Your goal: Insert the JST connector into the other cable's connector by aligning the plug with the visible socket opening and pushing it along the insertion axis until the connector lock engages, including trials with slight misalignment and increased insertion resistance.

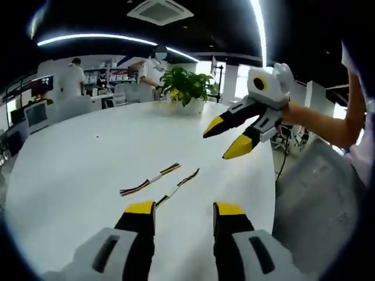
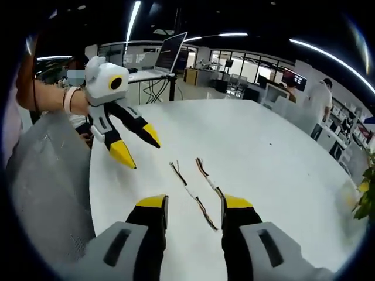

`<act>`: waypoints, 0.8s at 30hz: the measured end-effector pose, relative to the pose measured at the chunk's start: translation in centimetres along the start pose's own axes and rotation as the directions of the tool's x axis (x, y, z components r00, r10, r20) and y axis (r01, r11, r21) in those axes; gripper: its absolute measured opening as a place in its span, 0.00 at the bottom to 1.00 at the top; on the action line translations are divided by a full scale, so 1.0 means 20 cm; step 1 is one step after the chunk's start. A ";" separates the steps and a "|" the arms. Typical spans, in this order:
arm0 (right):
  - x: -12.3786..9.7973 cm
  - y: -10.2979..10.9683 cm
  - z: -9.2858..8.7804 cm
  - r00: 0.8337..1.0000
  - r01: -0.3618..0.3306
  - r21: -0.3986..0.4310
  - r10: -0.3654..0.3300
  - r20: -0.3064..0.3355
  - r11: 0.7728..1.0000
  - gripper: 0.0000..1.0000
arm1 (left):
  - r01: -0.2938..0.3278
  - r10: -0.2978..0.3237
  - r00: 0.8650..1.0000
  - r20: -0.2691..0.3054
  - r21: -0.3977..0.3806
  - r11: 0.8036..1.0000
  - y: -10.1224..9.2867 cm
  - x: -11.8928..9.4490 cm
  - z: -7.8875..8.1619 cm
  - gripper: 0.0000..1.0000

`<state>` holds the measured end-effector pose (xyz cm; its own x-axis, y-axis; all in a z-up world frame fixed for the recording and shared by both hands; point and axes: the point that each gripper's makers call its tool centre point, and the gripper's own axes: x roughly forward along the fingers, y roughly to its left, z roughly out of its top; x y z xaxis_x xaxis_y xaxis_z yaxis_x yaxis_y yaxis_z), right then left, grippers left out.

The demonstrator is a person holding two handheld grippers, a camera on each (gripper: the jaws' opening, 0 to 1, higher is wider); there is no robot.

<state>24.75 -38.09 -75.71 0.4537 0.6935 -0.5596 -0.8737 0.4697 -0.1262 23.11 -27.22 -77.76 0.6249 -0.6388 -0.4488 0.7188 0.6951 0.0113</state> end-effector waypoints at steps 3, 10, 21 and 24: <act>-0.01 0.03 0.00 1.000 0.010 0.029 -0.010 0.008 1.000 0.36 | -0.020 0.025 0.999 0.044 -0.110 0.994 -0.01 -0.04 0.02 0.41; -0.04 0.11 -0.01 0.998 0.022 0.113 -0.029 0.056 0.993 0.39 | -0.108 0.116 0.991 0.061 -0.123 0.987 0.04 -0.11 0.02 0.56; -0.12 0.09 -0.09 0.988 0.138 0.252 -0.150 0.029 0.958 0.57 | -0.078 0.075 0.997 -0.033 -0.102 0.992 -0.06 -0.16 -0.07 0.65; -0.10 0.12 -0.11 0.989 0.116 0.270 -0.135 0.053 0.956 0.54 | -0.065 0.063 0.998 -0.016 -0.151 0.986 -0.09 -0.17 -0.05 0.69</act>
<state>21.24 -39.55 -76.62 0.5759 0.6517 -0.4935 -0.7352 0.6769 0.0359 19.42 -25.94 -77.03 0.6638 -0.5883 -0.4617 0.6226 0.7768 -0.0945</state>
